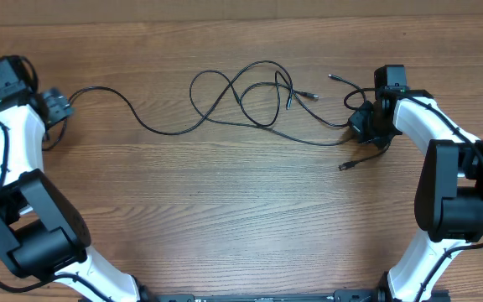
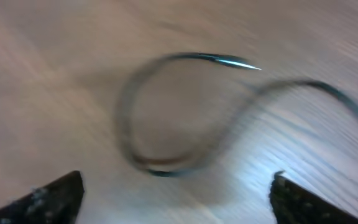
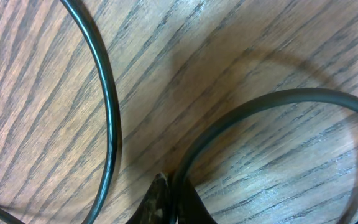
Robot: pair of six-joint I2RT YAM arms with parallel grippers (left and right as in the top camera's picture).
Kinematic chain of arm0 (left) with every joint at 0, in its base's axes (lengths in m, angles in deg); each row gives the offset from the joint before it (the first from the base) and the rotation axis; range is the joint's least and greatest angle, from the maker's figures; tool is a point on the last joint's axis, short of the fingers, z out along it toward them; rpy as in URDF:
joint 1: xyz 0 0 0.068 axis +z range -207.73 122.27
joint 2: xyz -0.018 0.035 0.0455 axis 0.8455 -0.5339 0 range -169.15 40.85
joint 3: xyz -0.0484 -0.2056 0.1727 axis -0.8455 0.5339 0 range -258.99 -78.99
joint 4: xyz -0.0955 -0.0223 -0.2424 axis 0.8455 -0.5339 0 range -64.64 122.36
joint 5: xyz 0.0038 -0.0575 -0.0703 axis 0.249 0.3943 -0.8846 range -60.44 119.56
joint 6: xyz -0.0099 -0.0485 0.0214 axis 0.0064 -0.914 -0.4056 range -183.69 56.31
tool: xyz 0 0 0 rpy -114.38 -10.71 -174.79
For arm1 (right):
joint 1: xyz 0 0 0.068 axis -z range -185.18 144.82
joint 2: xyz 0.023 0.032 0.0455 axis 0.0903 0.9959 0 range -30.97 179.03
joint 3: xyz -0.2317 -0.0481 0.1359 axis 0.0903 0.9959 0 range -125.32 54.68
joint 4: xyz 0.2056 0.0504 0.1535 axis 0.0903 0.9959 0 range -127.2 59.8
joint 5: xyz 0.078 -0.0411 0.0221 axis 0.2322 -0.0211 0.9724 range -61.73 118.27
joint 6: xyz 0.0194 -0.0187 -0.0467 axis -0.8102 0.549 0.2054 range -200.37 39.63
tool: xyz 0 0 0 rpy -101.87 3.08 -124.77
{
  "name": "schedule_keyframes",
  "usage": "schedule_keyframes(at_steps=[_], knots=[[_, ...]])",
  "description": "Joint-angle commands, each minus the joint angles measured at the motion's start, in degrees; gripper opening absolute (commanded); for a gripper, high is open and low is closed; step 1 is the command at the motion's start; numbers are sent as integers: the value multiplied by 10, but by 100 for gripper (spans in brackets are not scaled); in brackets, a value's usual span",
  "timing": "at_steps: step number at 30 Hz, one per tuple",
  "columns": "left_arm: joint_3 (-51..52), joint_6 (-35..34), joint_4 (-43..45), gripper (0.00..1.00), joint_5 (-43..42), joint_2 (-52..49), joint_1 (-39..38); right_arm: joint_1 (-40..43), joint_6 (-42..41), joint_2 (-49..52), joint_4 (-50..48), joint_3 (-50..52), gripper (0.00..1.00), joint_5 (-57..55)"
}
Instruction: Untangle cables
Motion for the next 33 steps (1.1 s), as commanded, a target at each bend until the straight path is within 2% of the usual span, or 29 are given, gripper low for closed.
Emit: schedule_keyframes(at_steps=[1, 5, 18, 28, 33], knots=[[-31, 103, 8, 85, -162, 3, -33, 11, 3, 32, -2, 22, 5, -32], [-32, 164, 31, 84, -230, 3, -85, 11, 3, 32, -3, 22, 5, -24], [-32, 281, 66, 77, -231, -41, -261, 11, 3, 32, -3, 22, 8, -22], [-32, 298, 64, 71, -227, -130, -322, 11, 3, 32, -3, 22, 9, -22], [-32, 336, 56, 70, -242, -154, -343, 11, 2, 32, -3, 22, 9, -22]])
